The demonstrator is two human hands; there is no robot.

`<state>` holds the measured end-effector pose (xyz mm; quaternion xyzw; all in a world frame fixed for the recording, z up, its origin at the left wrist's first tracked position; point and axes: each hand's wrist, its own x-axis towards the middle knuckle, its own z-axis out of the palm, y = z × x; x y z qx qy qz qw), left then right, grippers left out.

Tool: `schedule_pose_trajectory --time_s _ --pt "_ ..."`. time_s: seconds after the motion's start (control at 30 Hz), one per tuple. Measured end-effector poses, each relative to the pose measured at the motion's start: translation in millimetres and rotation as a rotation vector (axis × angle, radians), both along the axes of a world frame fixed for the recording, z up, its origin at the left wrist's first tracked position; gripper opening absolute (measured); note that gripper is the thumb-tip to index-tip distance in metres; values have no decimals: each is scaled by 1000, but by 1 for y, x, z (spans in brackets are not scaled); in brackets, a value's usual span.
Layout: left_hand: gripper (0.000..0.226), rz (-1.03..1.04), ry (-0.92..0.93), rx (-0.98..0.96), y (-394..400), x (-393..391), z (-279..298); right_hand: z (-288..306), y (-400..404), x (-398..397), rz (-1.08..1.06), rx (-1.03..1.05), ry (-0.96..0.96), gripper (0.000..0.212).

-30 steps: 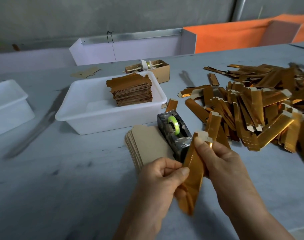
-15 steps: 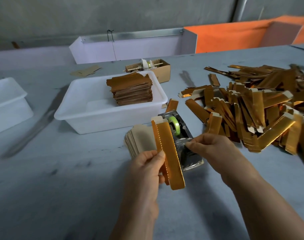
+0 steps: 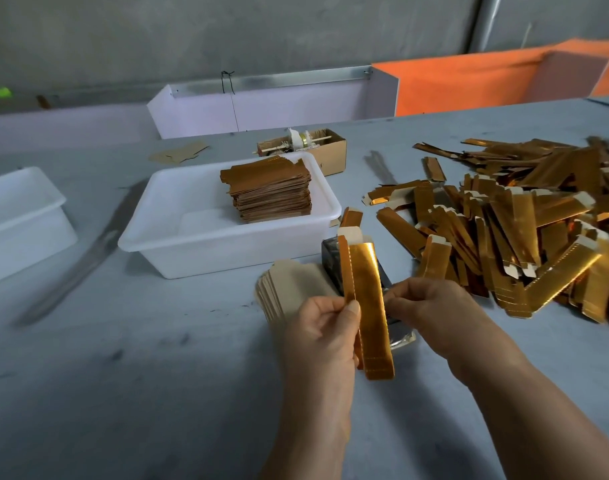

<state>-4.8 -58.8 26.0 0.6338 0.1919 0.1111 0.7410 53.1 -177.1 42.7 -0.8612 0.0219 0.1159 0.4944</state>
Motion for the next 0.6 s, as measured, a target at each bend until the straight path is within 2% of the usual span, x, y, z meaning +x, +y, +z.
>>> schedule_pose_trajectory --time_s 0.17,0.33,0.4,0.47,0.6 --pt "4 -65 9 8 -7 -2 2 0 4 -9 -61 83 -20 20" --pt "5 -88 16 54 -8 -4 -1 -5 0 -16 -148 476 88 23" --pt "4 -85 9 62 -7 -4 -1 -7 -3 -17 -164 527 81 21" --pt "4 -90 7 65 -7 -4 0 -9 -4 -20 -163 414 4 20" --pt "3 -92 -4 61 -7 -3 -2 -8 -2 -27 -136 20 -187 17"
